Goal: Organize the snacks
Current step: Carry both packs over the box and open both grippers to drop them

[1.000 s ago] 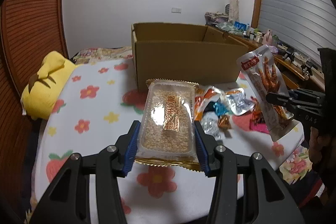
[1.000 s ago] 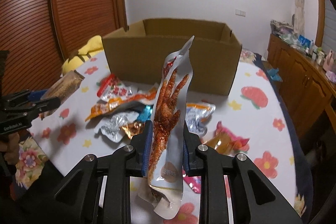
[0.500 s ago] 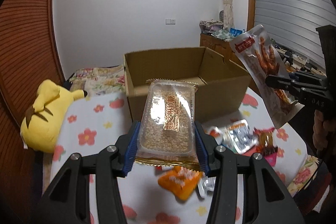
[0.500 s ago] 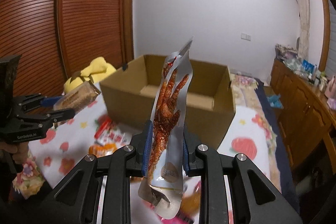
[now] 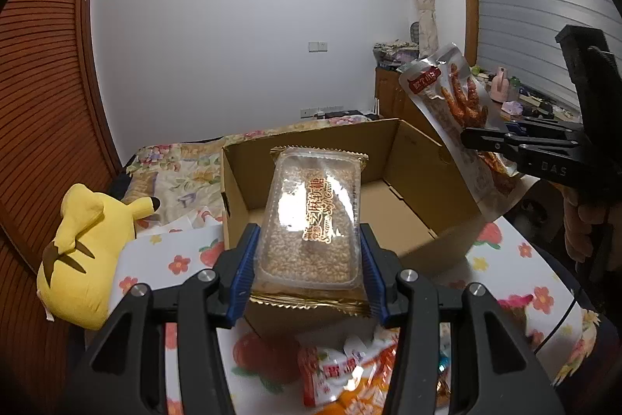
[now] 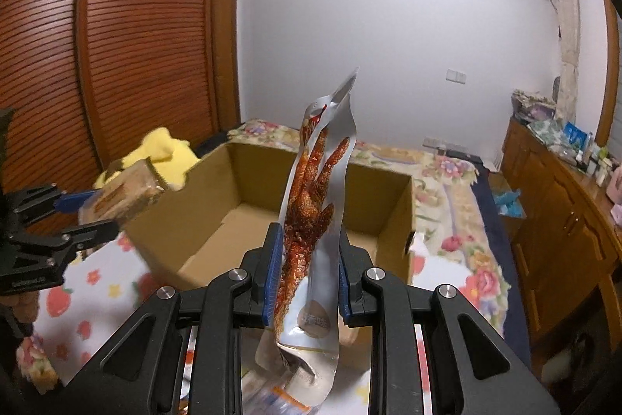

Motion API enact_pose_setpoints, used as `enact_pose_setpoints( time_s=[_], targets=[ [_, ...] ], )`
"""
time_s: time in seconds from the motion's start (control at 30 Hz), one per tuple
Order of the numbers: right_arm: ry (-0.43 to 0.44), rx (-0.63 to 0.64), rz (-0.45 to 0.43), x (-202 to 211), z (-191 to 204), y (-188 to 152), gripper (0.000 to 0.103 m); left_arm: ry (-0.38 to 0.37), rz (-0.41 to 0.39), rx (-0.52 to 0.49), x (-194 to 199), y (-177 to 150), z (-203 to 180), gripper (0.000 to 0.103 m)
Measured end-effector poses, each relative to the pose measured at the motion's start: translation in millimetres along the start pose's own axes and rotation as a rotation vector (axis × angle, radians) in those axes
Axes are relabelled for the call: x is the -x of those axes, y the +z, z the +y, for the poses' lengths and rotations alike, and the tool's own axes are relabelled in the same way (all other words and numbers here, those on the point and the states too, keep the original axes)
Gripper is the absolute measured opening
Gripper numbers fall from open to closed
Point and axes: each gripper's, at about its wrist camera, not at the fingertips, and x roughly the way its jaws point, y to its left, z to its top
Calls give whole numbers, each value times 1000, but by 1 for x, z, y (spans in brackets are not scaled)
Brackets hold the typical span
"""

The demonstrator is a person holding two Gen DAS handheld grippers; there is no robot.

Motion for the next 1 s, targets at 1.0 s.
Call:
enact_pose_setpoints(
  time_s=[1.0],
  targets=[
    [51,32,228,-64,-37,-19,24,6,105,-24,-78,17,-7,50]
  ],
)
